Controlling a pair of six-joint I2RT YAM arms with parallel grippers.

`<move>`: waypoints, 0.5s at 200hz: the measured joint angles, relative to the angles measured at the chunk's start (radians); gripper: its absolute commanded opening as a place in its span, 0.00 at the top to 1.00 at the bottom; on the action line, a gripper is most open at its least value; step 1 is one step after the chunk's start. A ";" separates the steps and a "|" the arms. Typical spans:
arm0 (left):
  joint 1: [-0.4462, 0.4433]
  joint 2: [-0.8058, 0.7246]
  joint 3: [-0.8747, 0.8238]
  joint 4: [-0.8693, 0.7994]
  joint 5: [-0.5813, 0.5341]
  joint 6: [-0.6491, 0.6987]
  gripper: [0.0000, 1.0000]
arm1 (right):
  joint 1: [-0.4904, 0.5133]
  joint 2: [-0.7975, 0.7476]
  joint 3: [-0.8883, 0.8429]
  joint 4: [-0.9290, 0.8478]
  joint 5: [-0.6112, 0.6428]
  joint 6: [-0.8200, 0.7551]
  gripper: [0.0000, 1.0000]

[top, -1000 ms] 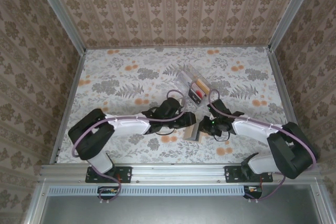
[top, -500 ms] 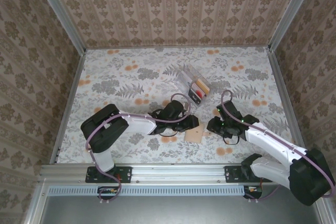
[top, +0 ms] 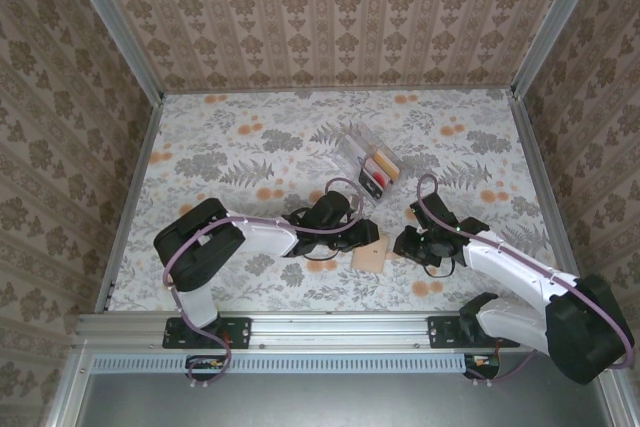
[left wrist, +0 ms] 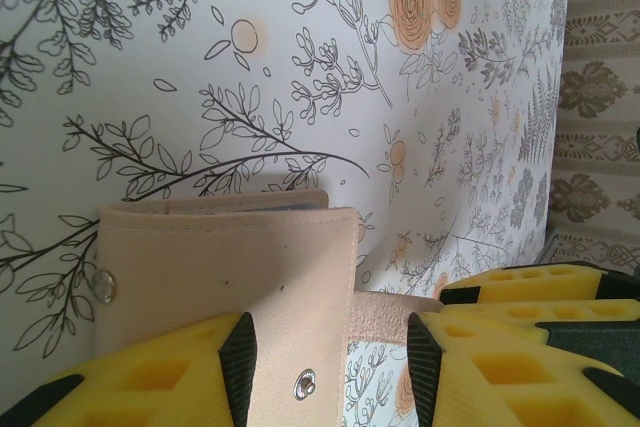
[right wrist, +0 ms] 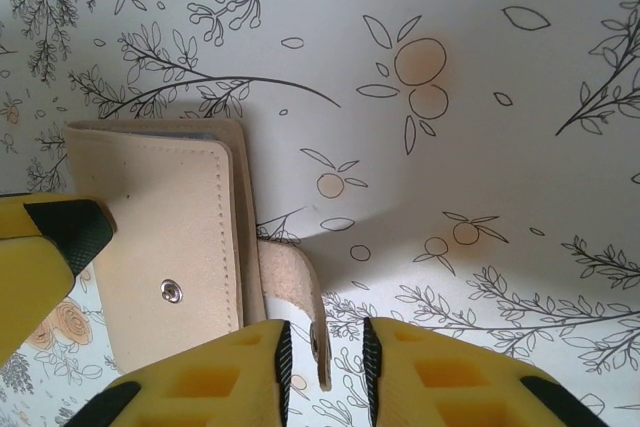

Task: Put the credit cards into the card holder
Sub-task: Close the card holder at the bottom-center of the table.

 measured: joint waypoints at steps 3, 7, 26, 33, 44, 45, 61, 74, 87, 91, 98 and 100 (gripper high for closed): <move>0.000 0.000 0.000 0.000 0.000 0.000 0.53 | 0.000 0.000 0.000 0.000 -0.002 -0.002 0.75; 0.000 0.000 0.000 0.000 0.000 0.000 0.53 | 0.000 0.000 0.000 0.000 -0.002 -0.003 0.75; 0.000 0.000 0.000 0.000 0.000 0.000 0.53 | 0.000 0.000 -0.001 0.000 -0.006 -0.008 0.76; 0.000 0.000 0.000 0.000 0.000 0.000 0.53 | 0.000 0.000 -0.002 0.000 -0.010 -0.009 0.77; 0.000 0.000 0.000 0.000 0.000 0.000 0.53 | 0.000 0.000 -0.003 0.000 -0.015 -0.013 0.79; 0.000 0.000 0.000 0.000 0.000 0.000 0.53 | 0.000 0.000 -0.003 0.000 -0.015 -0.014 0.79; 0.000 0.000 0.000 0.000 0.000 0.000 0.53 | 0.000 0.000 -0.004 -0.002 -0.021 -0.014 0.79; 0.000 0.000 0.000 0.000 0.000 0.000 0.53 | 0.000 -0.002 -0.006 -0.002 -0.022 -0.015 0.80; 0.000 0.000 0.000 0.000 0.000 0.000 0.53 | 0.000 -0.002 -0.009 -0.003 -0.022 -0.015 0.80; 0.000 0.000 0.000 0.000 0.000 0.000 0.53 | 0.000 -0.003 -0.009 -0.004 -0.022 -0.015 0.80; 0.000 0.000 0.000 0.000 0.000 0.000 0.53 | 0.000 -0.003 -0.010 -0.004 -0.023 -0.015 0.81; 0.000 0.000 0.000 0.000 0.000 0.000 0.53 | 0.000 -0.003 -0.010 -0.004 -0.023 -0.015 0.81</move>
